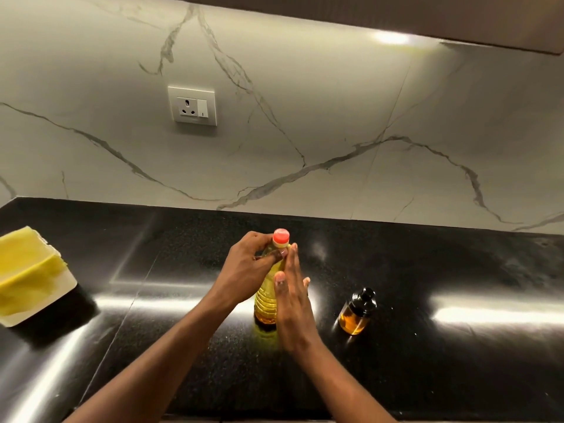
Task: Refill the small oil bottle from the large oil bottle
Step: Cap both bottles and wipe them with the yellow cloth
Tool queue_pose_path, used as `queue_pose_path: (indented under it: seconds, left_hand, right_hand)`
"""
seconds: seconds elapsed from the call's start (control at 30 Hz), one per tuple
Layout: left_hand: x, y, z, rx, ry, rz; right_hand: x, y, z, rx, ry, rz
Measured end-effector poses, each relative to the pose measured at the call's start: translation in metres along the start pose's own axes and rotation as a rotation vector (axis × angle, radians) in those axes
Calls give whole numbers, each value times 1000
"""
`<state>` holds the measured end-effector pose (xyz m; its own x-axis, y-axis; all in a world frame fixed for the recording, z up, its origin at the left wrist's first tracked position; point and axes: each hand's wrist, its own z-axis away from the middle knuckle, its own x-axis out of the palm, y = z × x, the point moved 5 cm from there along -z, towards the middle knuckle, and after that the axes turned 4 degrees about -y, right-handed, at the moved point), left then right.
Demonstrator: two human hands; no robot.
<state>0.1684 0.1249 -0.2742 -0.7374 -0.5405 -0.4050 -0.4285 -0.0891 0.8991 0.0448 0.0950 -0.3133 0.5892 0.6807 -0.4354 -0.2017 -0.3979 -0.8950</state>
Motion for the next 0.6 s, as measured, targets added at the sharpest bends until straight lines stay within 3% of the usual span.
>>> queue_pose_path:
  seconds: [0.27,0.43,0.6]
  left_hand:
    - [1,3,3,5,-29,49]
    - [3,0,2,-16,-2,30]
    - [1,-3,1,-50,5,37]
  right_hand:
    - [-27,10,-50,152,84,-157]
    - [-29,11,-24,65,237,38]
    - [4,16,1,78,68,-101]
